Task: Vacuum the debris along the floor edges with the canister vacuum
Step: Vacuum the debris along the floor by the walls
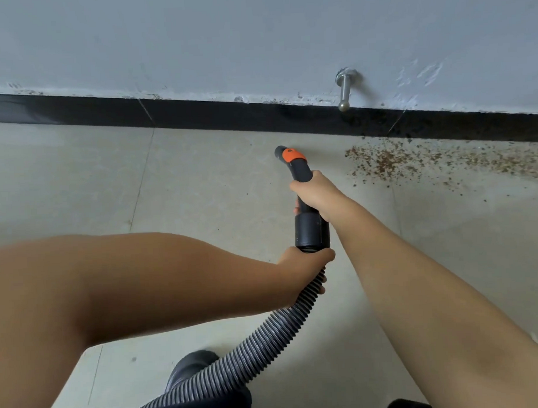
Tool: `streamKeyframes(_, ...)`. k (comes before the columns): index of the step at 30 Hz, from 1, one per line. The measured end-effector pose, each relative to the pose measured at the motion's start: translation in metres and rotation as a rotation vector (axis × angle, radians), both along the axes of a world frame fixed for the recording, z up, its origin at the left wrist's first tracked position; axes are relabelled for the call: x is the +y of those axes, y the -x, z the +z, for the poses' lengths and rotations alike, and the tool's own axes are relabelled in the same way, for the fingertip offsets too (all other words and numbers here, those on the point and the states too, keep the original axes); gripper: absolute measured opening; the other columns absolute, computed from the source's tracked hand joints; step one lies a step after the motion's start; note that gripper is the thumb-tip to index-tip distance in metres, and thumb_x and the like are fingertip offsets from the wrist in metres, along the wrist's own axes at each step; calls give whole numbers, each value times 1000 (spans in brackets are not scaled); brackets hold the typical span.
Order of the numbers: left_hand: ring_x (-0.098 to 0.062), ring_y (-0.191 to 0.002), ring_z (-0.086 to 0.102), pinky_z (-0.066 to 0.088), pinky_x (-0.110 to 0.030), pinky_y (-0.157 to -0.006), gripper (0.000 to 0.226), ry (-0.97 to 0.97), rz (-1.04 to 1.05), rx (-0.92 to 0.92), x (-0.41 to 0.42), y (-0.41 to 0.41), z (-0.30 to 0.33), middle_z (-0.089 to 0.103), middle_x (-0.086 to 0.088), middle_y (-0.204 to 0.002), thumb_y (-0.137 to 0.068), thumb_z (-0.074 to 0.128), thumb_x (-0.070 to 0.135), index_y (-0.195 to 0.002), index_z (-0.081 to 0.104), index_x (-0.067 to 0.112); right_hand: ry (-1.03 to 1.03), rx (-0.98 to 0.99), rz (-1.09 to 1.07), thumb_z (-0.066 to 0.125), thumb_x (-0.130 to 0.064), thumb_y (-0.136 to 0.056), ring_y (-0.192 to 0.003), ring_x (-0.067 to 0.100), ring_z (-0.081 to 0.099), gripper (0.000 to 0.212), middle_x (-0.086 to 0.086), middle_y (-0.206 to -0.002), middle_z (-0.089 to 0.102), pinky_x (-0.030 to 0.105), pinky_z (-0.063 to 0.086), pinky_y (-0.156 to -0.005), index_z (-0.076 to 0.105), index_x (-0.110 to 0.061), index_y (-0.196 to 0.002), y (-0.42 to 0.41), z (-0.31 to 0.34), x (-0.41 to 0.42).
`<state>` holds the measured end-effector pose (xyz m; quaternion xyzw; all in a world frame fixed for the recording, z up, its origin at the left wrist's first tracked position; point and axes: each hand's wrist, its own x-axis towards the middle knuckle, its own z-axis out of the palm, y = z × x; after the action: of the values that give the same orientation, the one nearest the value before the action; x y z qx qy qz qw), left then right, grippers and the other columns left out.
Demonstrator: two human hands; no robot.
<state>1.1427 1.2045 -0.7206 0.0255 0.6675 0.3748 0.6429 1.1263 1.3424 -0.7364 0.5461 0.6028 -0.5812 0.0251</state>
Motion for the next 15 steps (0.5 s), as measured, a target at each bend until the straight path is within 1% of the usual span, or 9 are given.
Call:
streamKeyframes(1,-18,-48,57,49,-20,-45,20,3,15,18,-4,9,2,58,-8,-68,-86,66,23,-93,54,9,46,46,9,55,-20,-89,-58,24,62,31,9,-77,60,41,57,-72,45,-13,-118,8,1,-3)
streamKeyframes(4,-18,-48,59,49,-22,-46,25,25,27,53,-16,38,3,60,-8,-69,-85,68,26,-95,53,9,262,194,-15,56,-26,-93,-57,23,66,30,10,-73,65,41,60,-71,44,-21,-120,31,1,-14)
streamKeyframes(6,-18,-50,60,50,-23,-48,26,51,12,56,-21,55,4,60,-8,-70,-85,68,28,-94,53,9,317,241,-52,57,-26,-93,-54,21,65,31,9,-72,65,38,59,-64,45,-23,-122,42,-1,-20)
streamKeyframes(9,-18,-50,60,50,-22,-47,26,55,-1,49,-24,63,4,61,-8,-71,-85,68,29,-92,53,9,321,243,-79,57,-25,-93,-49,17,59,34,7,-67,59,34,55,-58,45,-21,-124,51,-1,-25)
streamKeyframes(12,-17,-50,60,49,-21,-45,27,44,-14,-16,-28,48,11,61,-7,-71,-86,68,31,-94,52,10,285,170,-29,55,-25,-93,-45,16,58,32,5,-61,59,31,54,-55,46,-20,-123,41,7,-29)
streamKeyframes(15,-16,-50,60,49,-20,-43,28,36,-38,-93,-37,22,20,61,-8,-72,-86,68,32,-97,52,11,256,107,-13,54,-24,-94,-43,16,58,31,7,-65,58,29,53,-53,46,-19,-124,13,16,-36)
